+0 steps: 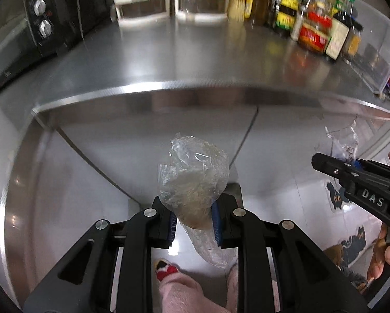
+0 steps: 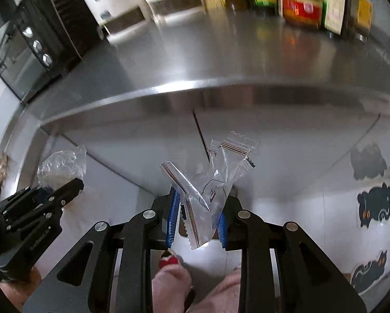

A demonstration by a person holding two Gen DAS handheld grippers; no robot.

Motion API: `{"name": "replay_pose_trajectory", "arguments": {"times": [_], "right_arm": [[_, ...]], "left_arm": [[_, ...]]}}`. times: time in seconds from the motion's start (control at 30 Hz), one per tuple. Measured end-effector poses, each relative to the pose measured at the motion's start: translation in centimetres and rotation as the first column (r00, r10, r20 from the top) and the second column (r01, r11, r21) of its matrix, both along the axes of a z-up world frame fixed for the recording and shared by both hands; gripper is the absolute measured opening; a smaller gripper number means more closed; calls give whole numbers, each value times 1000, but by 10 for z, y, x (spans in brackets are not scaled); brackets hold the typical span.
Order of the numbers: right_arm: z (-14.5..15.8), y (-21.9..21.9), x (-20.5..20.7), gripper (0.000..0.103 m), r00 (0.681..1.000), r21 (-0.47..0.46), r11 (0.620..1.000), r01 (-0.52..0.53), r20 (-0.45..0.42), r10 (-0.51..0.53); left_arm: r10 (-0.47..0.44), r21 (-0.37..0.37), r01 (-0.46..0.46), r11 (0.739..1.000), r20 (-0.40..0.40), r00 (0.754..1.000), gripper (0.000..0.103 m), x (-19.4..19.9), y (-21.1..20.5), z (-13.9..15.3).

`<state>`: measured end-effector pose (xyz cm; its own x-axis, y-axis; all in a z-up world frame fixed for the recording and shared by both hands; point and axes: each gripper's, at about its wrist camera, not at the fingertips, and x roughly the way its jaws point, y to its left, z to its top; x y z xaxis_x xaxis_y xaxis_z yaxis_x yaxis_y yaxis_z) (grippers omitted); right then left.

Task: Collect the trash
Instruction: 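Carry both plastic bags over the bin and open both tools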

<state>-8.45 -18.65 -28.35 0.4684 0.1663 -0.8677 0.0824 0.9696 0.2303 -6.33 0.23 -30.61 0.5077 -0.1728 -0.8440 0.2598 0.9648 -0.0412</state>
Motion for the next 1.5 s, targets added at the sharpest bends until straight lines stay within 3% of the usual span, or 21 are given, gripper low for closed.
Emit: {"name": "replay_pose_trajectory", "arguments": {"times": [0.23, 0.67, 1.0, 1.1, 1.17, 1.23, 1.37, 1.43, 1.5], "right_arm": [[-65, -4, 14, 27, 991, -3, 1000, 25, -134, -25], [-166, 2, 50, 29, 960, 43, 998, 39, -280, -25], [-198, 0, 74, 31, 938, 68, 995, 69, -344, -41], [-201, -3, 77, 41, 935, 77, 993, 85, -351, -53], [-201, -6, 81, 48, 934, 78, 993, 93, -351, -60], [-201, -7, 83, 54, 935, 75, 993, 93, -349, -61], [-200, -2, 86, 61, 938, 57, 995, 85, -341, -61], [-197, -3, 88, 66, 939, 45, 995, 88, -337, -68], [-196, -4, 87, 73, 940, 34, 995, 93, -334, -77]], "left_arm": [[-40, 7, 41, 999, -113, 993, 21, 9, -14, -61], [-34, 2, 36, 999, -300, 953, 21, 49, -24, -179], [-42, 10, 49, 999, -373, 927, 24, 74, -35, -220], [-48, 11, 56, 998, -376, 925, 24, 75, -37, -220], [-52, 10, 61, 998, -378, 924, 28, 79, -39, -221], [-53, 15, 63, 998, -374, 926, 39, 83, -41, -222], [-44, 20, 55, 998, -374, 927, 50, 88, -39, -221], [-34, 29, 48, 998, -365, 931, 66, 91, -38, -219], [-21, 36, 36, 999, -349, 937, 74, 94, -36, -213]]}}
